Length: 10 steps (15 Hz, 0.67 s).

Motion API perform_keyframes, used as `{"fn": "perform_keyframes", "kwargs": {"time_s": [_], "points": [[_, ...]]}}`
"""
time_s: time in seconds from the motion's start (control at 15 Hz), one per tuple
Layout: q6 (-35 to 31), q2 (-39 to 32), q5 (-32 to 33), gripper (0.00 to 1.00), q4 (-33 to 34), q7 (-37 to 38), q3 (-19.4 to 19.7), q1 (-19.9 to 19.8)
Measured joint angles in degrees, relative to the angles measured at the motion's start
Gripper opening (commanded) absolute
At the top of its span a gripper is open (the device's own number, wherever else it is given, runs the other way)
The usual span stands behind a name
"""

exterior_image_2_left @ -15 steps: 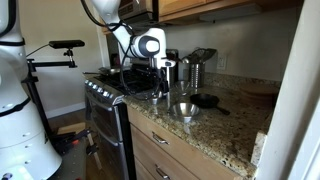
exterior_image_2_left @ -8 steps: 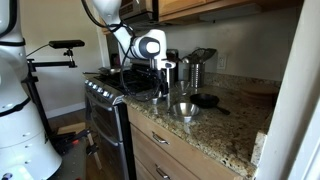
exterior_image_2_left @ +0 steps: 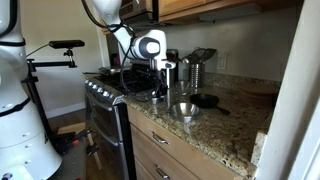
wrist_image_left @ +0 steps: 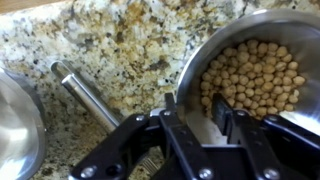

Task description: Pour the contents from the left bowl into the right bowl

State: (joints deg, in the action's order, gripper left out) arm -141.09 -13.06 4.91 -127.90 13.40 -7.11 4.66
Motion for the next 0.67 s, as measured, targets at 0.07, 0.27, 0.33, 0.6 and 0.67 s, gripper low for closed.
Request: {"fn": "perform_keyframes", "kwargs": {"time_s": [0.07,0.27,0.33,0.6,0.67], "points": [[0.0,0.0,0.0,0.1,0.0,0.0,0.0,0.0],[0.0,0.08,-0.09,0.1,0.1,-0.03,0.0,0.03],[0.0,0.17,-0.1,0.1,0.27,-0.05,0.0,0.07],[0.0,0.53,-0.28,0.1,0.68,-0.07,0.11,0.33],[0.0,0.56,-0.28,0.09,0.71,-0.07,0.19,0.37]]}}
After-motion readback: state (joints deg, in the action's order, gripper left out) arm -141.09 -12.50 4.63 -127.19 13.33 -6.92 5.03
